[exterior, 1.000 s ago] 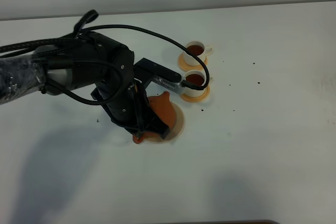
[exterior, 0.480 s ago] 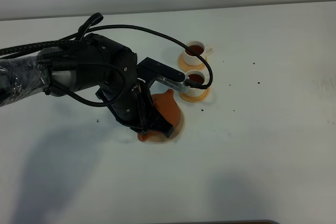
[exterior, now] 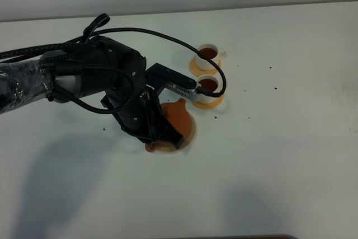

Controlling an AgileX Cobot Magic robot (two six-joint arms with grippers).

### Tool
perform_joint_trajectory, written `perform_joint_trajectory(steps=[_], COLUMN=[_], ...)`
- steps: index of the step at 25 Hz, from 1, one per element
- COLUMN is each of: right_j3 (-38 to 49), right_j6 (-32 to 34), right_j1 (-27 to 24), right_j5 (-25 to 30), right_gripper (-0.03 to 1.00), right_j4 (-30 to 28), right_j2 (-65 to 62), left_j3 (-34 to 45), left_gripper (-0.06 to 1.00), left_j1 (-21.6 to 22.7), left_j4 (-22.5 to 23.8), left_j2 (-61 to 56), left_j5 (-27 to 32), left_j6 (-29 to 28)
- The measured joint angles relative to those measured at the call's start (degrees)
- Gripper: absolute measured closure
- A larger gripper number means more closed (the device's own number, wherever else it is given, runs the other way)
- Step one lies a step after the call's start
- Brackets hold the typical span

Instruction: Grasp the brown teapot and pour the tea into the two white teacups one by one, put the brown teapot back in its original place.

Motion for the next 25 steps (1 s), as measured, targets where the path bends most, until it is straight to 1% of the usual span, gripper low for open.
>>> perform_joint_trajectory(steps=[4, 7, 11, 14, 16, 19, 25], right_j3=[0.0, 0.0, 0.0, 0.0, 0.0, 0.0, 0.0], right_j6=[0.0, 0.0, 0.0, 0.0, 0.0, 0.0, 0.0], right_j1=[0.0, 0.0, 0.0, 0.0, 0.0, 0.0, 0.0], right_j5=[0.0, 0.0, 0.0, 0.0, 0.0, 0.0, 0.0], right_gripper=[0.73, 0.73, 0.73, 0.73, 0.73, 0.73, 0.73], right_j4=[0.0, 0.0, 0.0, 0.0, 0.0, 0.0, 0.0], right_j2=[0.0, 0.0, 0.0, 0.0, 0.0, 0.0, 0.0], left_j3=[0.0, 0.0, 0.0, 0.3, 1.8, 7.5, 24.6], left_gripper=[0.60, 0.54, 0.53, 0.52, 0.52, 0.52, 0.53], left_j1=[0.0, 0.0, 0.0, 0.0, 0.0, 0.0, 0.0], left_j4=[0.0, 0.0, 0.1, 0.1, 0.1, 0.3, 0.0], left_j2=[0.0, -0.1, -3.5, -8.5, -12.8, -20.4, -39.9], left_j5=[-0.5, 2.0, 9.5, 16.0, 20.3, 23.4, 24.3], left_j6=[0.0, 0.0, 0.0, -0.6, -1.2, -1.5, -1.7])
